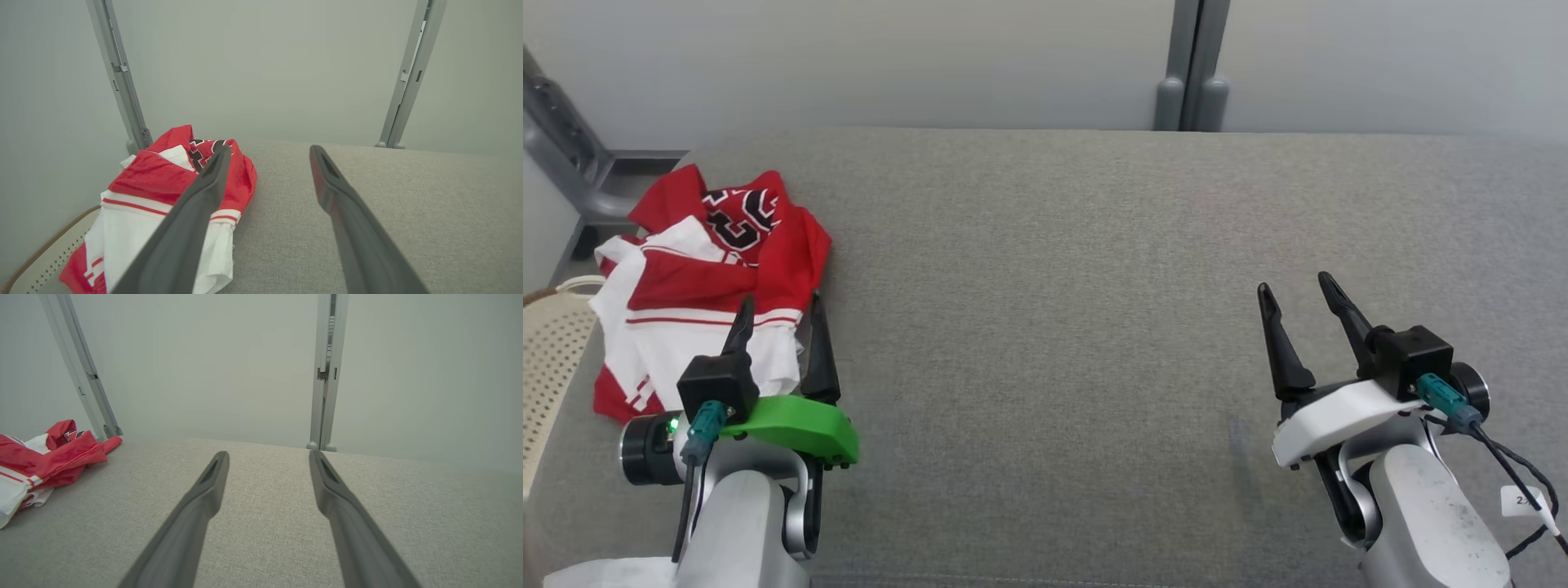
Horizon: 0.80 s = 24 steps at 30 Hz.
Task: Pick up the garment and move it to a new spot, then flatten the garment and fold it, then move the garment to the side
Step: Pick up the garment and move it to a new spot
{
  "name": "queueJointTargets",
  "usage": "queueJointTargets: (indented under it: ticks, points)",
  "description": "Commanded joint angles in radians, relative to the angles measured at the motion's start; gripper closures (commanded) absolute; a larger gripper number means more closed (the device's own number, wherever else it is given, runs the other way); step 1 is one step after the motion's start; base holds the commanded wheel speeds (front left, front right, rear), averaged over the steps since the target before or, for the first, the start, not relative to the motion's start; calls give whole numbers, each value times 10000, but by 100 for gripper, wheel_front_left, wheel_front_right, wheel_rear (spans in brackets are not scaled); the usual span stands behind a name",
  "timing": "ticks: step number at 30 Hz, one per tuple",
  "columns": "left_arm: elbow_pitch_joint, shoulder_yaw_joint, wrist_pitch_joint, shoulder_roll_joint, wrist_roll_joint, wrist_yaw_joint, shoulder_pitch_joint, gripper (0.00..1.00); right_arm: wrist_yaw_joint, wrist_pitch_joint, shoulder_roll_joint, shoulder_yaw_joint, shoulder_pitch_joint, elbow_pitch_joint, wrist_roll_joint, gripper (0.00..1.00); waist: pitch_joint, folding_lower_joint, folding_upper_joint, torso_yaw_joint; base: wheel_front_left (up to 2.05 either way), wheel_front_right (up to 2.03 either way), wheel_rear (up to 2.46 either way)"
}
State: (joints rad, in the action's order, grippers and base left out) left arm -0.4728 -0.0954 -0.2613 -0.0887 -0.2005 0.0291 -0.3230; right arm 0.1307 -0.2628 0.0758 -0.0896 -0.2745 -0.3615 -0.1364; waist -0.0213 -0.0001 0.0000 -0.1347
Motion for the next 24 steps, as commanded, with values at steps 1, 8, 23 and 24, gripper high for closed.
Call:
queueJointTargets:
  ticks: [1,8,23,24]
  points:
    - [54,61,-38,-73,-39,-29,-176,0,0,-42,41,-26,-143,-54,-20,0,-97,1,0,-509,0,0,0]
    - [225,250,-40,-66,-122,-100,-280,0,0,-40,47,-208,-587,-281,-155,0,-212,1,0,-1291,0,0,0]
    - [416,758,-38,71,-106,-179,57,0,1,-40,73,-154,-637,-306,-146,0,-316,1,0,-2468,0,0,0]
    - [417,769,-38,84,-99,-193,65,0,1,-40,76,-145,-640,-304,-141,0,-323,1,0,-2500,0,0,0]
